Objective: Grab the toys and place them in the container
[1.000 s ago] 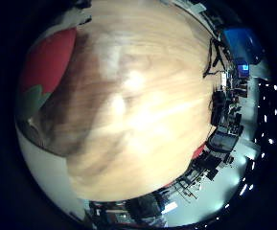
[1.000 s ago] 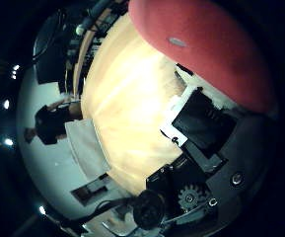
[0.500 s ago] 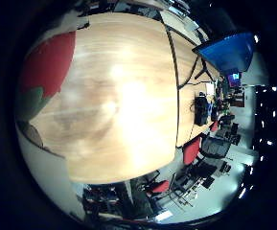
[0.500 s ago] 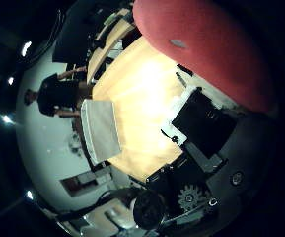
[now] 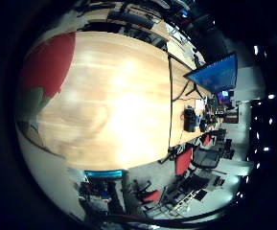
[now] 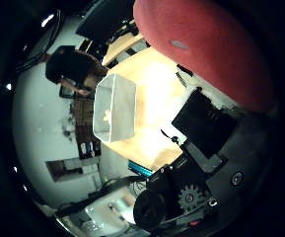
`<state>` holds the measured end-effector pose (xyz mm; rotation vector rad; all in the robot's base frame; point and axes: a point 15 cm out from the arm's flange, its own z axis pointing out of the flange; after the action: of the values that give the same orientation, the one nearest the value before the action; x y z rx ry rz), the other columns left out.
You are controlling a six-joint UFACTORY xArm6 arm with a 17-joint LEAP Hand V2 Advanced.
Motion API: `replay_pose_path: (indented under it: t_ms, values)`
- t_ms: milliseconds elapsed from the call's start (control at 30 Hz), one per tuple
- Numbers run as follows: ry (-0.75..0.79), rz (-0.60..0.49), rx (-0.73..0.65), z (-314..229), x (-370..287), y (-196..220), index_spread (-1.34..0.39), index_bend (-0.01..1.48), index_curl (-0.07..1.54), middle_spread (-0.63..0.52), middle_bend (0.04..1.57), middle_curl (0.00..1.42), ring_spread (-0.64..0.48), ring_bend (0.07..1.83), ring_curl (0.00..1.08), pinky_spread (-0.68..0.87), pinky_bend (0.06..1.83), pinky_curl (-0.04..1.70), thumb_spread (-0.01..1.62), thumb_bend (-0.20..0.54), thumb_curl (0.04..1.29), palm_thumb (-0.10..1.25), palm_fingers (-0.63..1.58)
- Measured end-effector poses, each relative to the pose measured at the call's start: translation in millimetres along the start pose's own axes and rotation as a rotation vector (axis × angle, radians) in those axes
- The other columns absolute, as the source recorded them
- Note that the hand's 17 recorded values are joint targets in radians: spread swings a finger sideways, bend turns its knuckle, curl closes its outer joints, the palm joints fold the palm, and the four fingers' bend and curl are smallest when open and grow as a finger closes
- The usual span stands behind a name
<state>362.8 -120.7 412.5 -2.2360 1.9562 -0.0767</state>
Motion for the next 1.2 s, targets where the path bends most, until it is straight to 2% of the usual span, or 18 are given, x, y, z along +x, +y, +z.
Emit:
replay_pose_path:
  t_ms: [200, 633, 833, 1200]
  values:
    - [-0.07, -0.041, 0.014, -6.3, -62.4, -14.4, -0.6, 0.24, 0.61, -0.46, 0.72, 0.64, -0.36, 1.16, 0.48, -0.5, 1.18, 0.46, 0.94, -0.016, 0.39, 1.14, 1.18]
    - [-0.09, -0.226, 0.032, -30.1, -201.0, -66.9, -0.61, 0.21, 0.67, -0.47, 0.72, 0.64, -0.36, 1.16, 0.47, -0.5, 1.17, 0.47, 0.94, -0.015, 0.4, 1.14, 1.18]
    - [-0.067, -0.341, -0.002, -20.1, -260.8, -71.1, -0.62, 0.2, 0.7, -0.47, 0.72, 0.64, -0.36, 1.16, 0.47, -0.51, 1.16, 0.47, 0.94, -0.015, 0.4, 1.14, 1.18]
    - [-0.084, -0.452, -0.069, 13.3, -315.4, -72.0, -0.62, 0.19, 0.72, -0.47, 0.72, 0.65, -0.35, 1.17, 0.47, -0.52, 1.16, 0.47, 0.94, -0.015, 0.4, 1.14, 1.17]
